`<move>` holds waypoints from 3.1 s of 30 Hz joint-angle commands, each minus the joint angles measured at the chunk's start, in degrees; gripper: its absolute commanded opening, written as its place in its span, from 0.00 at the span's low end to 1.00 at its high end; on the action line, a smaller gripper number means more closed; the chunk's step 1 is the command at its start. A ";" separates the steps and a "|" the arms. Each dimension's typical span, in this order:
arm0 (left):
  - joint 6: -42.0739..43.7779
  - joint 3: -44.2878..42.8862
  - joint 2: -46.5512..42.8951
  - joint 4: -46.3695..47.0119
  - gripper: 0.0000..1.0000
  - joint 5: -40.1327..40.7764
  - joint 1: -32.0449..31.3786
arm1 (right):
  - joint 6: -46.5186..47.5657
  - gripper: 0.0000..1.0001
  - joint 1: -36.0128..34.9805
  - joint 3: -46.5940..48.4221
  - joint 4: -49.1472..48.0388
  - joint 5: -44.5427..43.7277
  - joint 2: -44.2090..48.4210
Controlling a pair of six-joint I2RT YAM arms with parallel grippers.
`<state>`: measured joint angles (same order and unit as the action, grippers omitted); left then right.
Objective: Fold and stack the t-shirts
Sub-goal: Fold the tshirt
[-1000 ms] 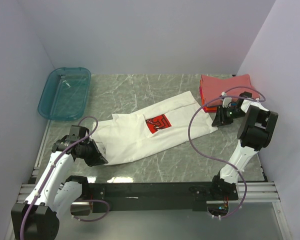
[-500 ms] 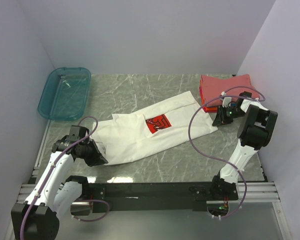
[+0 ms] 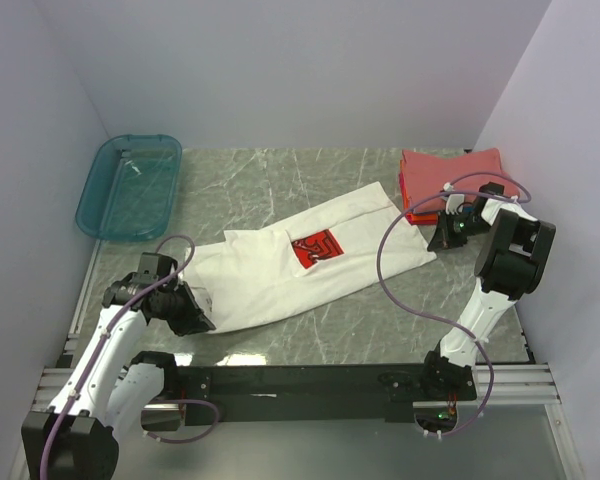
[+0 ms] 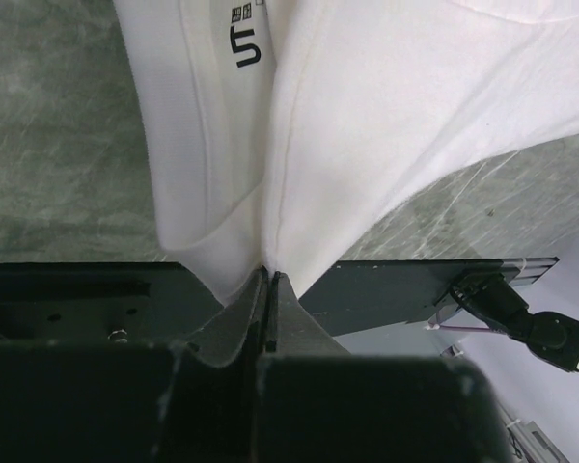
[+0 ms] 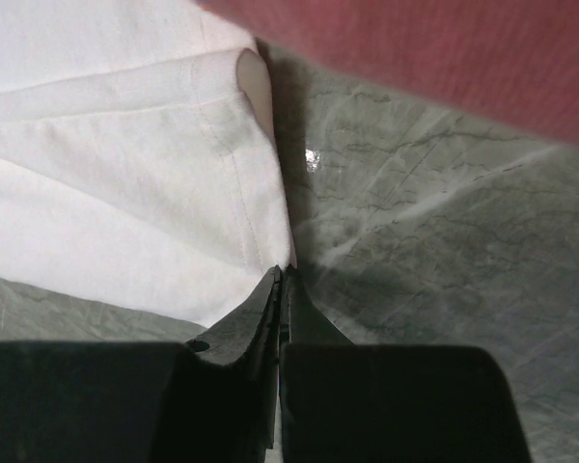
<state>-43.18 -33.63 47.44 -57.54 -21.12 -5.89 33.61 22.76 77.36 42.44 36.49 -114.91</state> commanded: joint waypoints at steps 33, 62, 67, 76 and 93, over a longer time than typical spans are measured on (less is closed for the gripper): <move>-5.68 -6.81 5.61 22.16 0.60 13.71 -0.09 | 3.39 0.38 1.32 -3.09 -3.67 -5.46 8.37; -4.82 -25.95 53.34 36.36 0.38 26.75 0.35 | 10.69 0.41 -7.28 -18.03 -4.81 4.82 32.90; -1.57 -38.34 62.06 33.03 0.36 24.56 0.44 | 12.01 0.40 -14.22 -19.00 -5.79 5.78 36.51; 3.18 -64.97 79.11 24.85 0.35 21.83 1.06 | 28.18 0.43 -41.34 -24.26 -8.93 0.37 41.26; 9.42 -72.91 63.68 30.55 0.49 18.57 5.71 | 18.34 0.55 -75.21 -5.83 -26.35 -25.05 12.71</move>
<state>-36.01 -108.25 122.69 -30.61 -1.56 -0.19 53.36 -47.57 67.75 19.49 14.90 -100.53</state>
